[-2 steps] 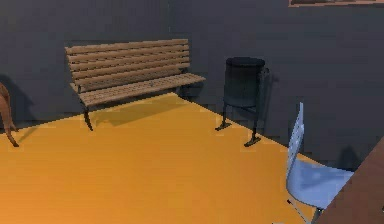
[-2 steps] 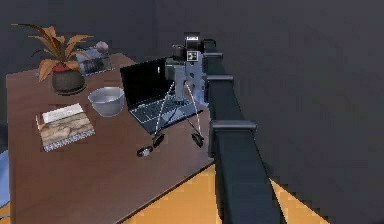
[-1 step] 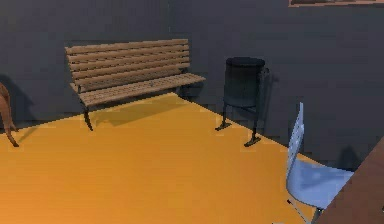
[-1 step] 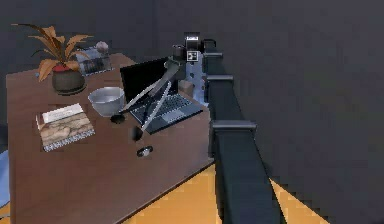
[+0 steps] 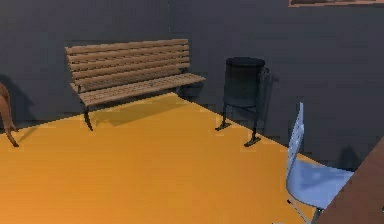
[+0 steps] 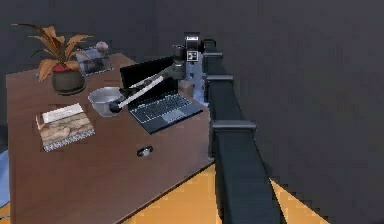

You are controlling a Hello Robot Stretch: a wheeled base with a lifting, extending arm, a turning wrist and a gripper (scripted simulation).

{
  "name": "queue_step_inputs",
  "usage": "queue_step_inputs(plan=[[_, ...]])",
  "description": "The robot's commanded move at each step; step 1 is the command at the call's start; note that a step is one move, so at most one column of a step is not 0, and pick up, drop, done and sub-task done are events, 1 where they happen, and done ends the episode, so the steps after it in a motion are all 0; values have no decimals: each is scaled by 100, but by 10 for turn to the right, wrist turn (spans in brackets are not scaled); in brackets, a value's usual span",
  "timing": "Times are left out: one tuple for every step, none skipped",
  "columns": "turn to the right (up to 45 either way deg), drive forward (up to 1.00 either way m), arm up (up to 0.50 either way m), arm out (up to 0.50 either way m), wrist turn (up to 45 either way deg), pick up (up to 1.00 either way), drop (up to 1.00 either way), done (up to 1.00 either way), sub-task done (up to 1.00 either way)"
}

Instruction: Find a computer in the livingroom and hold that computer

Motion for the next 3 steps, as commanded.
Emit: queue_step_inputs(plan=[[0, 0, 0, 0, 270, 0, 0, 0, 0], [0, 0, -30, 0, 0, 0, 0, 0, 0], [0, 0, 10, 0, 0, 0, 0, 0, 0]])
